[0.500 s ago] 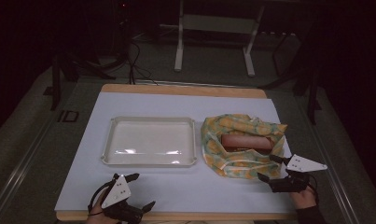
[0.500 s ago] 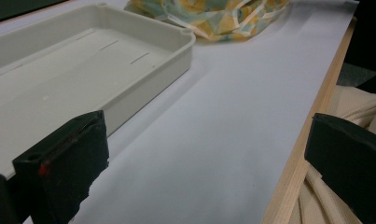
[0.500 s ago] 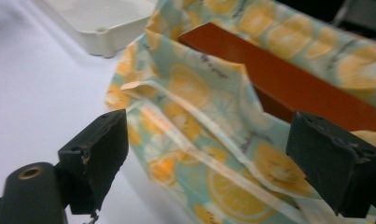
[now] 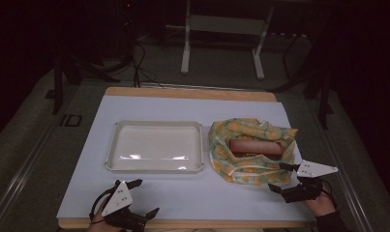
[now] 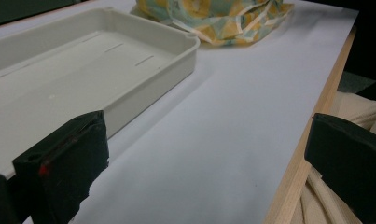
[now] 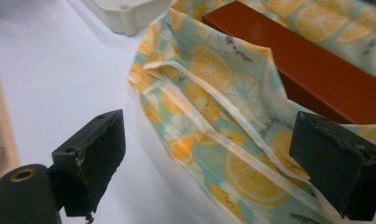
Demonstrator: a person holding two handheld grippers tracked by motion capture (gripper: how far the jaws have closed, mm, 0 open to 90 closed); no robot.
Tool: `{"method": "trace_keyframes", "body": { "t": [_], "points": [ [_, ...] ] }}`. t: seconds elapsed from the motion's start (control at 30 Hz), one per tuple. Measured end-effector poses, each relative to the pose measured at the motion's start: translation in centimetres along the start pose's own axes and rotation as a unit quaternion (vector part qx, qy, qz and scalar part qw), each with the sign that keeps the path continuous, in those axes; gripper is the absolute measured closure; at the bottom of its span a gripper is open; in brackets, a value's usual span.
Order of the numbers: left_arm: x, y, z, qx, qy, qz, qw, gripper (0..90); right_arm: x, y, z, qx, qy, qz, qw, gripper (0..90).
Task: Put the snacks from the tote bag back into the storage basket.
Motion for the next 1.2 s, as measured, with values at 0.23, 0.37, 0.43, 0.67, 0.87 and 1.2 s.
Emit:
{"method": "trace_keyframes", "body": {
  "t": [0.23, 0.37, 0.43, 0.67, 0.87, 1.2],
  "points": [
    [-0.1, 0.1, 0.0, -0.001, 0.0, -0.004, 1.0, 0.0, -0.5, 0.6, 0.3, -0.025, 0.017, -0.009, 0.9995, 10.7],
    [-0.2, 0.1, 0.0, -0.001, 0.001, -0.004, 1.0, 0.0, -1.0, 1.0, 0.4, -0.02, 0.026, -0.005, 0.9995, 10.7],
    [-0.2, 0.1, 0.0, 0.0, 0.001, -0.004, 1.0, 0.0, -1.3, 1.2, 0.3, -0.018, 0.03, -0.005, 0.9994, 10.6],
    [-0.2, 0.2, 0.0, 0.001, 0.002, -0.006, 1.0, 0.0, -2.0, 1.5, 0.3, -0.017, 0.038, -0.008, 0.9991, 10.6],
    [-0.2, 0.1, 0.0, 0.003, 0.0, -0.004, 1.0, 0.0, -3.4, 1.9, -0.1, -0.017, 0.051, -0.016, 0.9984, 10.7],
    [-0.3, 0.1, -0.1, 0.006, 0.001, -0.005, 1.0, 0.0, -5.5, 2.4, -1.0, -0.007, 0.079, -0.024, 0.9966, 11.1]
  ]
}}
Point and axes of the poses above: each handheld gripper's, and its own axes: y roughly backward along the jaws, x roughly out of its underside, z roughly to its left, the point moved 5 cm from there along -y, roughly forward along the jaws, and after that the axes turned 7 degrees about z, right-handed, at the moved point
